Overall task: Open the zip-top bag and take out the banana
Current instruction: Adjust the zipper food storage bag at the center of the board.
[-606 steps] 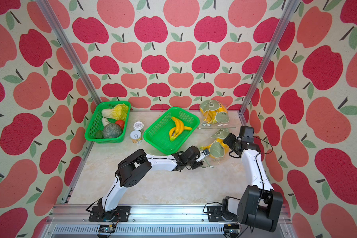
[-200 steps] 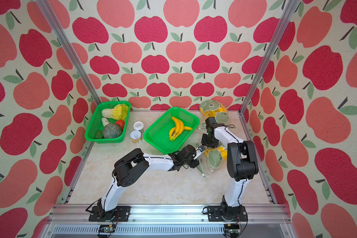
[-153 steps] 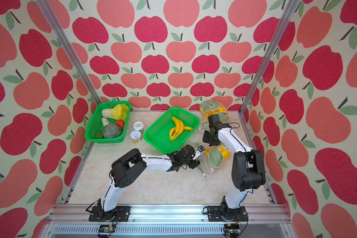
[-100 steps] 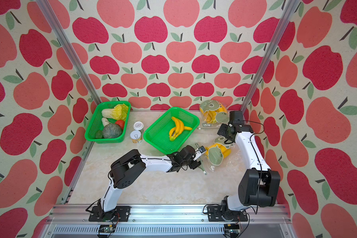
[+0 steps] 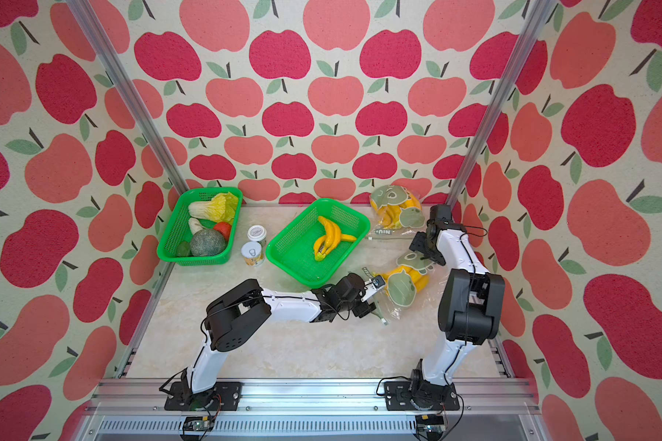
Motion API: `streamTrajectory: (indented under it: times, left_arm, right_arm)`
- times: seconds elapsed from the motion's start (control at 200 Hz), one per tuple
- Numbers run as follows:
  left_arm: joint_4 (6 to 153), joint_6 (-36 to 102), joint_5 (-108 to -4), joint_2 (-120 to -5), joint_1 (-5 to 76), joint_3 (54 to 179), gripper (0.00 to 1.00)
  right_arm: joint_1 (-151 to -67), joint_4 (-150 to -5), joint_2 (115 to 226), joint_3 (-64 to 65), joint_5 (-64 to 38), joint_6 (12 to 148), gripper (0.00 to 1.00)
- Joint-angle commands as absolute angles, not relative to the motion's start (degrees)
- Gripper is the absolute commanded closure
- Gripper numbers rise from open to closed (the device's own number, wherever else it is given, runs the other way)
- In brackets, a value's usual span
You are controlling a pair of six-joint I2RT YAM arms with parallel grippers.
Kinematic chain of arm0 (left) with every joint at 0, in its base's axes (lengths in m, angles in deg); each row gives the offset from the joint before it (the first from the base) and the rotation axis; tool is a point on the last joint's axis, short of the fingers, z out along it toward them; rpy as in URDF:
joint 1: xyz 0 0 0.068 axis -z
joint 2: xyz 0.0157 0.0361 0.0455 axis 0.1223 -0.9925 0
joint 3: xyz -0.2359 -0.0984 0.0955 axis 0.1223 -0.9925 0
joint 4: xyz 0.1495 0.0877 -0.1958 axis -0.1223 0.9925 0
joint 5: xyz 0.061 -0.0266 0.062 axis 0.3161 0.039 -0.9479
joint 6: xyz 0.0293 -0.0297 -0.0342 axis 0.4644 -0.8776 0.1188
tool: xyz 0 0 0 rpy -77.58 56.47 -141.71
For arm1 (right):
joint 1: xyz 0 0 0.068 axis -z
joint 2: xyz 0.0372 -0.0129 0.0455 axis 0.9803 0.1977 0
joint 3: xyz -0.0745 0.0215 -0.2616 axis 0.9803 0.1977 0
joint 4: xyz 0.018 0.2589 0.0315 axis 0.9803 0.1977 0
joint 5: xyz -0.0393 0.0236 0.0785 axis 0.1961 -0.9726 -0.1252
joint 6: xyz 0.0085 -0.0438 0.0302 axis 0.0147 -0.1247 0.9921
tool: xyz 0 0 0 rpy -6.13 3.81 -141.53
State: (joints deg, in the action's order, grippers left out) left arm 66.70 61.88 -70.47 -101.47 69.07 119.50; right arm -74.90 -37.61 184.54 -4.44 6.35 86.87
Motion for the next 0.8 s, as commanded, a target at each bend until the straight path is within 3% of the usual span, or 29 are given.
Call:
streamTrajectory:
  times: [0.0, 0.145, 0.295, 0.58, 0.675, 0.75, 0.795]
  left_arm:
    - [66.7, 62.6, -71.2, -100.9, 69.3, 120.1, 0.24]
    - [66.8, 62.3, -71.6, -100.8, 69.3, 120.1, 0.23]
    - [65.8, 61.7, -73.1, -100.1, 69.3, 118.9, 0.12]
    - [64.1, 60.0, -73.2, -98.0, 68.9, 115.9, 0.03]
    - [63.9, 59.6, -73.1, -97.8, 68.6, 115.4, 0.02]
    - [63.9, 59.6, -72.9, -97.9, 68.6, 115.3, 0.01]
    - [64.0, 59.7, -72.9, -98.0, 68.6, 115.3, 0.01]
  right_arm:
    - [-75.9, -38.7, 186.8, -6.9, 5.8, 84.8, 0.24]
    - [-77.8, -39.9, 187.3, -6.5, 6.7, 83.4, 0.45]
    - [-80.4, -41.3, 184.1, -4.9, 10.3, 82.0, 0.71]
    - [-84.8, -44.3, 175.1, -0.2, 14.7, 81.8, 0.97]
    - [-84.7, -44.5, 174.1, 1.0, 15.4, 82.0, 0.95]
    - [-83.3, -42.0, 175.6, -0.2, 15.5, 82.9, 0.72]
    - [-81.1, -40.9, 176.2, -0.6, 13.6, 84.5, 0.63]
